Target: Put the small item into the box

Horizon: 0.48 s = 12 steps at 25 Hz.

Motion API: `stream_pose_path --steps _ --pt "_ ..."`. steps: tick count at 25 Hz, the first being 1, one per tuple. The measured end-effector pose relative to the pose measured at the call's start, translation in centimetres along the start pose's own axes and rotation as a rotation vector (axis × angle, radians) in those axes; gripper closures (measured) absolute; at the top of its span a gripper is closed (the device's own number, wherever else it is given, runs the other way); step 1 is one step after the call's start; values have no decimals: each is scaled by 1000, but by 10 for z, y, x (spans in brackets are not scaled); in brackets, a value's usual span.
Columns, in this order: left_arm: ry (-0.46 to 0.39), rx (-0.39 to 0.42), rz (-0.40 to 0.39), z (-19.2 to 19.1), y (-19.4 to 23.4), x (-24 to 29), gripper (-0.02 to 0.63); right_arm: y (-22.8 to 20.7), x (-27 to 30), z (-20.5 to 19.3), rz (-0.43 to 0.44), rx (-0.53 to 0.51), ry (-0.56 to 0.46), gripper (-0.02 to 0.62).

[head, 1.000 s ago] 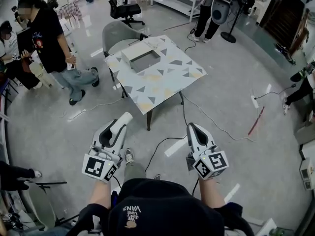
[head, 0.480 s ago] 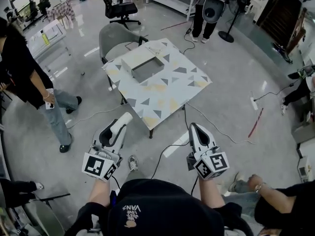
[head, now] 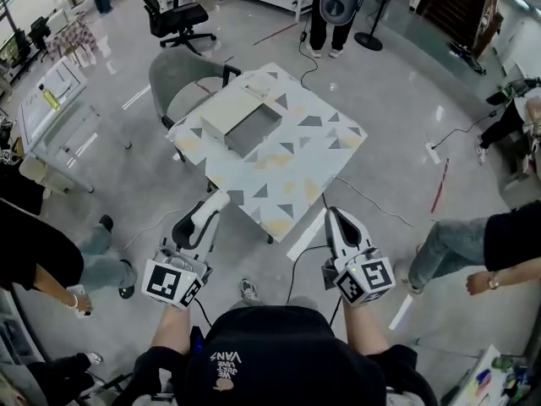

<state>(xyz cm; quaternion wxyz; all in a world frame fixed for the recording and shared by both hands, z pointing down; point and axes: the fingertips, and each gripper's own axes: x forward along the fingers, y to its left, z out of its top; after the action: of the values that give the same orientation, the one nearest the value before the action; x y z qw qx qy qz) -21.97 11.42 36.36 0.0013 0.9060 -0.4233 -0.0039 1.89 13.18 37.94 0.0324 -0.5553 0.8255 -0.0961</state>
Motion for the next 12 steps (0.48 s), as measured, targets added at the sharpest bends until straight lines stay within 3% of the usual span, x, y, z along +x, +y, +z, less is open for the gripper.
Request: stream_pose_path --steps 12 --pt "38 -37 -51 -23 50 46 472 -17 40 -16 -84 24 36 597"
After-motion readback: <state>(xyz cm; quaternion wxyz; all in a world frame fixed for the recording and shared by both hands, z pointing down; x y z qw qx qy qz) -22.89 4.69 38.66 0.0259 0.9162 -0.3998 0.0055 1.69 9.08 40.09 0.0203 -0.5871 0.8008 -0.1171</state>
